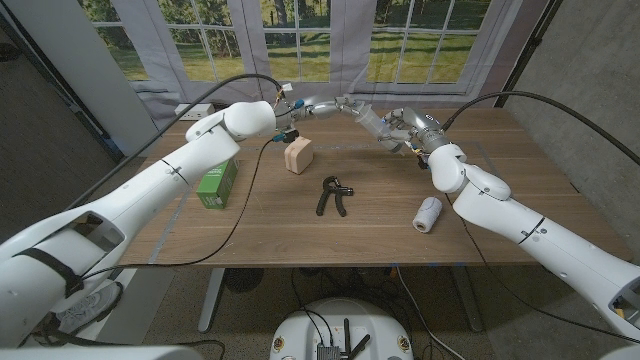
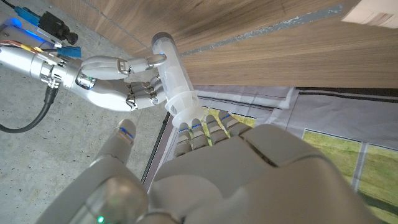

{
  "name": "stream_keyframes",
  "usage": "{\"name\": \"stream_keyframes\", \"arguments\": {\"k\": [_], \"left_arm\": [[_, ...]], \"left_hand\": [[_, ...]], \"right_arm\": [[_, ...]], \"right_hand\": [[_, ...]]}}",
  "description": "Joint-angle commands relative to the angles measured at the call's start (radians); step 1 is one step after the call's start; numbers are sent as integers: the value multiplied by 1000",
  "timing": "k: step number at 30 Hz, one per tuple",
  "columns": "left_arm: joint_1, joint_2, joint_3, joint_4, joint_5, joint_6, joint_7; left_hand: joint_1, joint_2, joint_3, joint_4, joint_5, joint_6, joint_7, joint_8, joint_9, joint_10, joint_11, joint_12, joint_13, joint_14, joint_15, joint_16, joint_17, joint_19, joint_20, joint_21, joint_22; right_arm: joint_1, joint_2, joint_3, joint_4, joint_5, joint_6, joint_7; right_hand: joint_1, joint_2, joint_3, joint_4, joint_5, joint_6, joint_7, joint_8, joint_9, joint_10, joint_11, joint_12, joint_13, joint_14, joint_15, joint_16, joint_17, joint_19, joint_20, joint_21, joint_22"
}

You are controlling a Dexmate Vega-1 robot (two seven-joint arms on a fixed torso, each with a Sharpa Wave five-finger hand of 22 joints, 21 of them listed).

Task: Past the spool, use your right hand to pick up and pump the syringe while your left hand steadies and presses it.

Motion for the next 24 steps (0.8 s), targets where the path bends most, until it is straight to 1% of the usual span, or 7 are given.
{"name": "stream_keyframes", "arguments": {"k": [1,9,13,19,24], "left_arm": [[48,34,-49,-68,3,23,70],[73,57,-73,-104,11,38,102],[83,57,-85,-104,1,33,117],[91,58,-101,-107,-13,28,132],[119,61,-125,-124,-19,60,179]], "left_hand": [[-6,59,6,-2,5,-3,-2,-3,-1,3,-1,-1,1,2,-56,0,0,6,-24,7,2],[-4,60,7,-4,5,-3,-2,-3,-1,3,2,-1,1,2,-56,0,0,9,-25,8,2],[-3,61,7,-5,5,-2,-3,-3,-1,3,1,-1,1,3,-56,0,0,10,-23,8,2],[-2,62,8,-6,5,-2,-3,-3,-1,2,3,-1,1,2,-55,0,0,14,-26,9,2],[-1,64,9,-6,5,-3,-1,-4,-1,1,2,-2,1,0,-54,0,0,19,-30,11,1]], "right_arm": [[-28,0,18,-13,25,3,-24],[-51,2,32,-22,49,5,-42],[-59,3,39,-23,66,15,-47],[-58,-1,36,-26,66,11,-48],[-55,0,33,-22,71,9,-46]], "right_hand": [[90,94,0,3,6,75,-63,-1,3,76,-65,0,7,8,-137,-3,-1,12,-44,0,2],[89,94,-1,4,6,74,-63,-2,3,76,-66,-3,7,7,-136,-6,1,13,-45,1,2],[90,94,-2,3,7,74,-63,-3,3,76,-65,-3,9,6,-137,-7,1,13,-45,1,2],[91,94,-2,3,7,75,-63,-4,3,76,-65,-4,10,6,-137,-8,3,15,-45,1,2],[90,95,-2,4,7,76,-63,-4,3,76,-65,-6,11,6,-135,-10,4,16,-45,1,2]]}}
